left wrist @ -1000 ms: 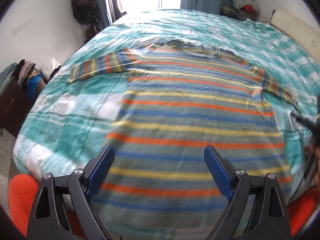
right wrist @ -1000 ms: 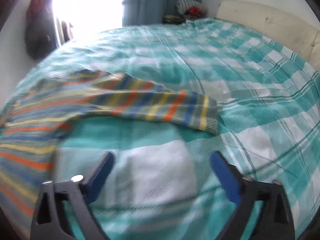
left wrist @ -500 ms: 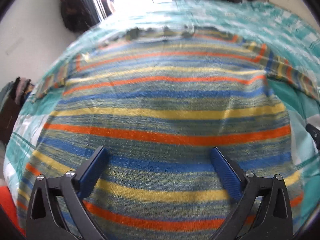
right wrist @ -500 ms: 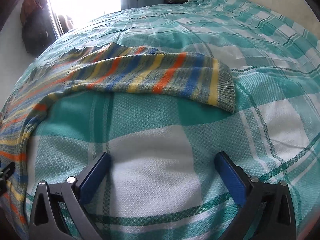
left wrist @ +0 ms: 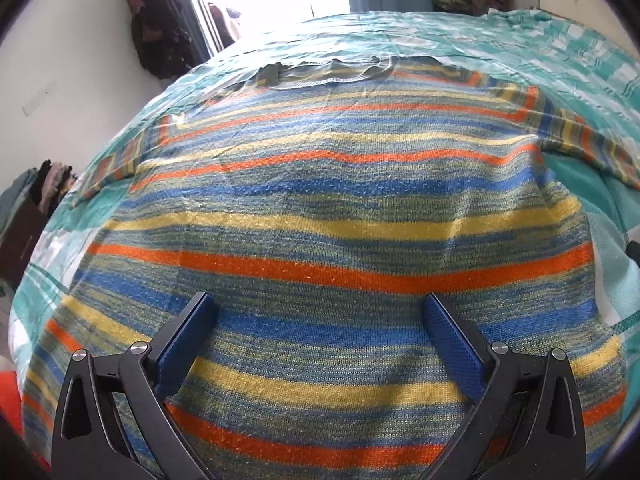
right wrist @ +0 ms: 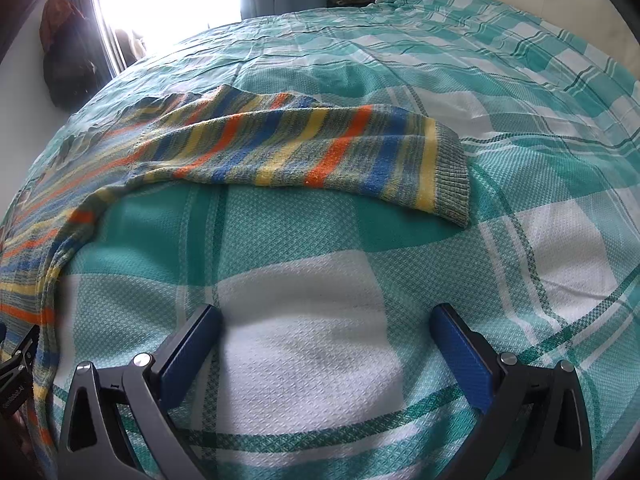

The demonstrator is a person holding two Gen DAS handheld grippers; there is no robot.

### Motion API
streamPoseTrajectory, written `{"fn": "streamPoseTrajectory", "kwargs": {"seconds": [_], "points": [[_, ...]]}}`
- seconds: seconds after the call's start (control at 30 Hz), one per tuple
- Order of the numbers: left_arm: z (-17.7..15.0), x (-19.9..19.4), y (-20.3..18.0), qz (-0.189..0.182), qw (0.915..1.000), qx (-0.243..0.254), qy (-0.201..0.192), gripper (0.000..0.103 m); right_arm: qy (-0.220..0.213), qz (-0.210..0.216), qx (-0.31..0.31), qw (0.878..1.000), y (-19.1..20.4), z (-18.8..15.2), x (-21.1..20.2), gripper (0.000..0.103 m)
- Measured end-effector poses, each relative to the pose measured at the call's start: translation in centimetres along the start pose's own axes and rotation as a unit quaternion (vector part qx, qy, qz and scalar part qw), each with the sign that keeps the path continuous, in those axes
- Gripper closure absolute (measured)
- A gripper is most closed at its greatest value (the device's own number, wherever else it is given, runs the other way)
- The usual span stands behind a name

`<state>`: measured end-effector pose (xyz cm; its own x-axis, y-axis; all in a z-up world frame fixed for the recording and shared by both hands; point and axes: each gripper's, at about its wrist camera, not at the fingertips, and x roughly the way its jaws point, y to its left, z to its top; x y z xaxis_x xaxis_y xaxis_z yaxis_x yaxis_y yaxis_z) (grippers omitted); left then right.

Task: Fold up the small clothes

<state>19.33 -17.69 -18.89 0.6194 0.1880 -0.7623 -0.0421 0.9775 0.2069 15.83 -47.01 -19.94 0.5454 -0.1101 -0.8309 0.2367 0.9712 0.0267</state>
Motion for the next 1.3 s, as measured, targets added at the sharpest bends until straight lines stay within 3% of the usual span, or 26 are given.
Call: {"fn": "streamPoseTrajectory", "kwargs": {"seconds": [0.8, 1.3], "points": [[-0.16, -0.07, 0.11, 0.001, 1.0000, -0.001, -0.004, 0.000, 0.001, 0.001, -0.001, 1.000, -0.05, 0.13, 0.05, 0.000], [-0.09, -0.03, 0.83, -0.022, 0.9996, -0.018, 0.000, 0.000, 0.000, 0.001, -0.001, 1.000, -0.04, 0.10, 0.06, 0.000]]}}
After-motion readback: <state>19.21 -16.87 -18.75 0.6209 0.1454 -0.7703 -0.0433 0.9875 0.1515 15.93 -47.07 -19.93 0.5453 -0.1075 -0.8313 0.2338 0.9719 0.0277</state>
